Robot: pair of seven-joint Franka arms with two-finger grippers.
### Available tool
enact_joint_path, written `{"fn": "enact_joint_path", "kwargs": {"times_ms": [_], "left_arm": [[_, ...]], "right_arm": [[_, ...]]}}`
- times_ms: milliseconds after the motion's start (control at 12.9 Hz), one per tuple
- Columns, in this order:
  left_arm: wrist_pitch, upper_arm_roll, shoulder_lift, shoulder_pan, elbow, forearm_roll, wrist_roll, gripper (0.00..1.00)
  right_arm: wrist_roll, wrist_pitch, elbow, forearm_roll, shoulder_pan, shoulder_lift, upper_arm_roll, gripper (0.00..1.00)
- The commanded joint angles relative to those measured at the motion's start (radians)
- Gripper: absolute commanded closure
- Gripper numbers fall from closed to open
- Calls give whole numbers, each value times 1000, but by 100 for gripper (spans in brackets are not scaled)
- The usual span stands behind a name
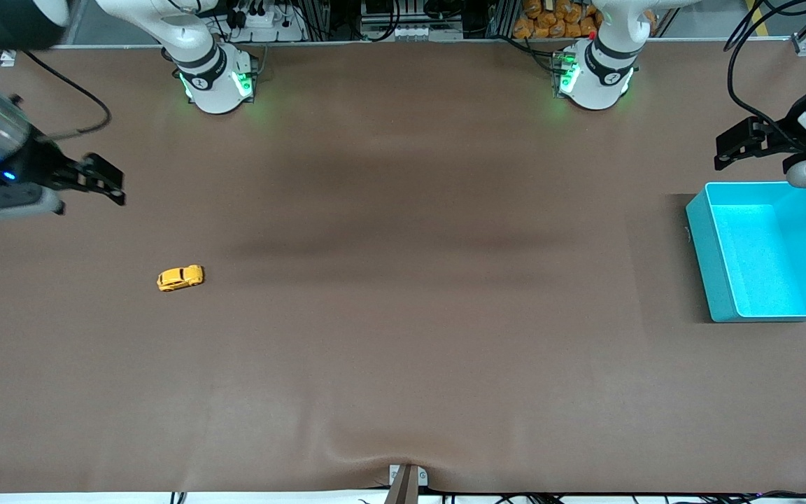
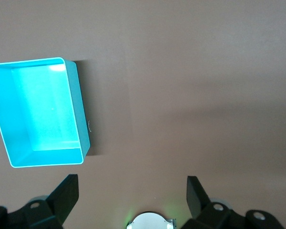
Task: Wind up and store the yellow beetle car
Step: 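Reach the open right gripper down over the yellow beetle car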
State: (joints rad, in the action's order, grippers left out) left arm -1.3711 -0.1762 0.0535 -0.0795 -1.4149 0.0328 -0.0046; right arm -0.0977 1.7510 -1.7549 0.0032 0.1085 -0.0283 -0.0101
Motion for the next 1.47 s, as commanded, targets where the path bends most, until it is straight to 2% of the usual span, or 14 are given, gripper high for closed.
{"fn": "enact_joint_path", "kwargs": {"times_ms": [0, 388, 853, 1164, 1241, 1397], "left_arm": [[15, 1, -17, -2, 2, -5, -12, 0], [17, 9, -15, -6, 4, -17, 5, 0], [15, 3, -15, -6, 2, -8, -11, 0], [7, 4, -12, -6, 2, -13, -9, 0], [7, 6, -12, -8, 2, -17, -8, 0], [3, 6, -11, -6, 2, -17, -9, 0]], "right_arm": [[-147, 120, -130, -9, 19, -10, -8, 0], [-558, 292, -273, -11, -32, 36, -10, 0], [-1176, 473, -272, 0, -141, 258, -10, 0], [-1361, 521, -276, 0, -116, 341, -8, 0], [-1404, 533, -276, 0, -115, 356, -8, 2], [-1432, 539, -276, 0, -102, 379, -8, 15]]}}
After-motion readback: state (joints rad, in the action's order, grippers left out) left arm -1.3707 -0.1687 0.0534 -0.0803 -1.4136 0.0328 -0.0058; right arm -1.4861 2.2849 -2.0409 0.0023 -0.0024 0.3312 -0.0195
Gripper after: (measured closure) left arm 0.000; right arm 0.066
